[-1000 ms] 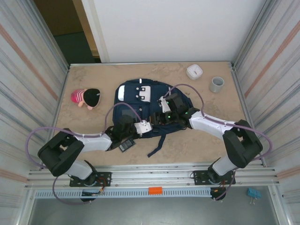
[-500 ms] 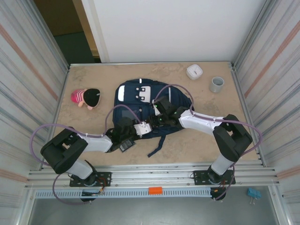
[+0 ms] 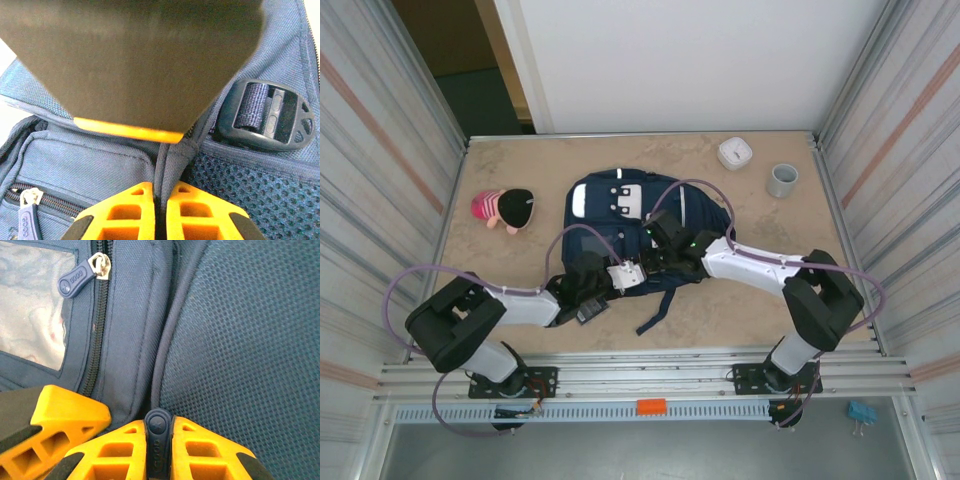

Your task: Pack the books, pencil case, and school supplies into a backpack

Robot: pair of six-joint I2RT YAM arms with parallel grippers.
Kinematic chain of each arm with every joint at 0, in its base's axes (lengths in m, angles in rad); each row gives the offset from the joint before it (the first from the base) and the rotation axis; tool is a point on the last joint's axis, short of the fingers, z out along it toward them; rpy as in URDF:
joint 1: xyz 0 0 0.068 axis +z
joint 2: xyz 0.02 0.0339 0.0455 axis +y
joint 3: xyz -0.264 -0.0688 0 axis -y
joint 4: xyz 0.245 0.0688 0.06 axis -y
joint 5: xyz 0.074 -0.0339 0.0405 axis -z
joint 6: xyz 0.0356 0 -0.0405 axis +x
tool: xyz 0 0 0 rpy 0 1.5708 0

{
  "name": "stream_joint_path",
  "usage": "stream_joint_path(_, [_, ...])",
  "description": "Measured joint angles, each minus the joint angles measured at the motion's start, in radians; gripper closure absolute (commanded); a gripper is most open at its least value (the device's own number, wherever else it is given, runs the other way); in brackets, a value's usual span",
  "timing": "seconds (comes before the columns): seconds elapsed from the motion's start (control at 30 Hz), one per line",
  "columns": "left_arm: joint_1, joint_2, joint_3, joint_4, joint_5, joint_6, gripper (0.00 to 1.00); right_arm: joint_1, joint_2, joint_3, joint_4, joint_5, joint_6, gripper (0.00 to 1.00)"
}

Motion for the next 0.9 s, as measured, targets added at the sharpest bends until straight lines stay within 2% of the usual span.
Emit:
stream_joint_path(0.27, [-0.01,-0.014,-0.01,0.021,-0.032,0.0,0.96,-0.106,-0.094,-0.08,-0.012,-0.036,0.032,1.0])
stream_joint_path(0.53, [-0.016,-0.019,-0.01,0.03,-0.038,0.0,0.97,-0.215,-0.178,-0.159,0.014,-0.151,0.05,1.0])
stream_joint_path(0.67, [-0.019,-0.035,-0.009,0.032,-0.042,-0.001,0.97,-0.327,-0.232,-0.198,0.02,-0.241,0.043,1.0])
stream_joint_path(0.8, [-0.005,-0.066,-0.018,-0.007,-0.053,-0.008,0.96,-0.537,-0.226,-0.233,0.021,-0.248,0.021,1.0])
stream_joint_path(0.87, [-0.004,-0.072,-0.018,-0.016,-0.053,-0.008,0.96,-0.584,-0.219,-0.254,0.035,-0.293,0.012,1.0])
stream_joint_path(0.9, [-0.004,-0.075,-0.018,-0.022,-0.053,-0.008,0.97,-0.589,-0.219,-0.264,0.042,-0.322,0.008,0.96])
